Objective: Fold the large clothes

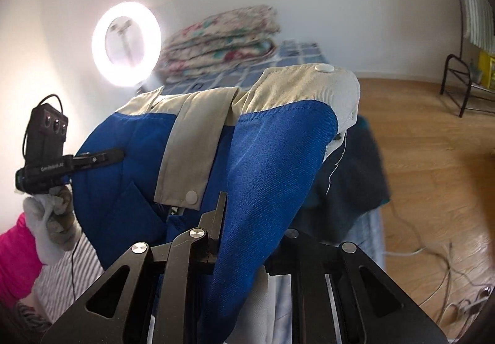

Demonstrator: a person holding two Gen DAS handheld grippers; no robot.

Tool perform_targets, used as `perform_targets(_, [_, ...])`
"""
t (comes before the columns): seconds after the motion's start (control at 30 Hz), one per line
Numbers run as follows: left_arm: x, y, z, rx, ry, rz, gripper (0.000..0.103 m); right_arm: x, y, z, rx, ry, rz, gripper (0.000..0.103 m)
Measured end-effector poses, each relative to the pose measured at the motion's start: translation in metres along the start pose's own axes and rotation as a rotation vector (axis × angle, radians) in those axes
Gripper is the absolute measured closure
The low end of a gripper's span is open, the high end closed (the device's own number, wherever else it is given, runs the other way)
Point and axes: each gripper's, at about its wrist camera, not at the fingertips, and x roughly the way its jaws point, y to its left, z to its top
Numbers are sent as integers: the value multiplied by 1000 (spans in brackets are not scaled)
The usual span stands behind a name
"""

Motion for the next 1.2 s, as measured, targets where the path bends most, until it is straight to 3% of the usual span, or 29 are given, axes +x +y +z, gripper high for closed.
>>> perform_targets(0.27, [75,-19,39,25,-41,0,77,15,-58,45,-7,-66,-57,88])
perform_targets(0.37, [99,-14,44,20,-57,21,77,31,-72,50,-1,-81,-75,88])
perform_targets(0.57, [135,16,40,-32,-34,97,77,74,-85,47,-34,-32,-143,88])
perform_targets(0.73, [142,34,38,-45,-5,135,75,86,-111,46,29,-8,-203,83])
perform_targets(0.87, [148,31,35,-12,11,181,62,95,-124,41,53,39,-310,65])
perform_targets(0.93, [147,29,33,0,21,187,59,95,-129,37,80,49,-337,65])
perform_targets(1.07, [133,11,25,86,13,261,55,75,-134,32,114,2,-421,61])
perform_targets(1.2, [100,-18,12,149,-5,283,55,40,-121,31,135,-49,-433,61])
